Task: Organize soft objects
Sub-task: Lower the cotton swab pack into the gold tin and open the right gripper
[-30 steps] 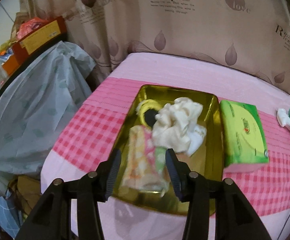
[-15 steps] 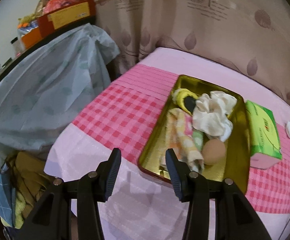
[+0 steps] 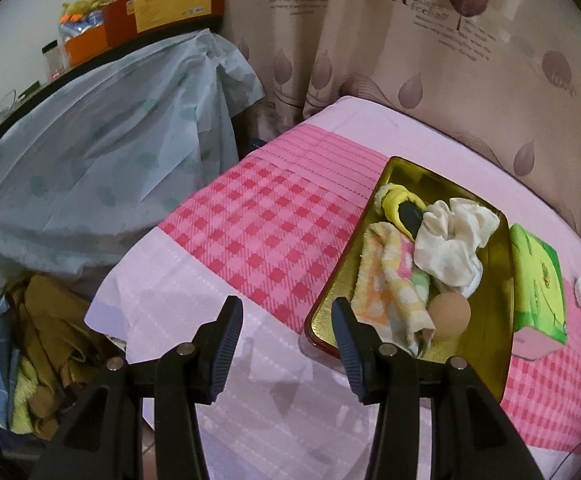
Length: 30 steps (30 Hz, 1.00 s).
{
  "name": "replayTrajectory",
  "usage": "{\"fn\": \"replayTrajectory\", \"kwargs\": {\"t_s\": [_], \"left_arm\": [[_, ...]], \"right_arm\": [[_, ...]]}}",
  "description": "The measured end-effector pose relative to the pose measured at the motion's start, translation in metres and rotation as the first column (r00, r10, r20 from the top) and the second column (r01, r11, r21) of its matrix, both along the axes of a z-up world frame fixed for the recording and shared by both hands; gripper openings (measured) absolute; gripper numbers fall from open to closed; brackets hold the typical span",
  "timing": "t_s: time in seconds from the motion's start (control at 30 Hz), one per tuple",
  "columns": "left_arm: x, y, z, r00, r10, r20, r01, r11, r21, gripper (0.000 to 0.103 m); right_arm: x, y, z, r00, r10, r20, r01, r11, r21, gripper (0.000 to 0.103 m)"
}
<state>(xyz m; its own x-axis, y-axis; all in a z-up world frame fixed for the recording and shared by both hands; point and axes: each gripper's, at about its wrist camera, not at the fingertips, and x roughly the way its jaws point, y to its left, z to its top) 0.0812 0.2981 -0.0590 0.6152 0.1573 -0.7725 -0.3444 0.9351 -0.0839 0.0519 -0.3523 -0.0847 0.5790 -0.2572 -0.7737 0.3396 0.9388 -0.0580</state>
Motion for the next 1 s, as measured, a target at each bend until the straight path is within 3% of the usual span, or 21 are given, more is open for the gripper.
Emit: {"fn": "replayTrajectory", "kwargs": {"t_s": [0.3, 0.6, 0.77, 1.0], "left_arm": [[-0.002, 0.008, -0.001, 0.999, 0.045, -0.004, -0.045, 0.999, -0.013, 0.047], [-0.007, 0.022, -0.003, 0.993, 0.115, -0.005, -0.115, 0.992, -0.045, 0.047], [-0.011, 0.029, -0.002, 0.988, 0.151, 0.001, -0.151, 0.987, -0.051, 0.047], [-0.014, 0.032, 0.002, 0.985, 0.172, 0.015, -0.172, 0.985, -0.03, 0.047]], "right_arm": [[0.007, 0.067, 0.024, 0.988, 0.152, 0.037, -0.153, 0.988, 0.006, 0.028], [0.017, 0.144, 0.053, 0.944, 0.317, 0.088, -0.319, 0.947, 0.017, 0.028], [0.024, 0.196, 0.07, 0.901, 0.417, 0.12, -0.423, 0.906, 0.025, 0.028], [0.037, 0.289, 0.082, 0.803, 0.58, 0.137, -0.589, 0.808, 0.034, 0.028]]}}
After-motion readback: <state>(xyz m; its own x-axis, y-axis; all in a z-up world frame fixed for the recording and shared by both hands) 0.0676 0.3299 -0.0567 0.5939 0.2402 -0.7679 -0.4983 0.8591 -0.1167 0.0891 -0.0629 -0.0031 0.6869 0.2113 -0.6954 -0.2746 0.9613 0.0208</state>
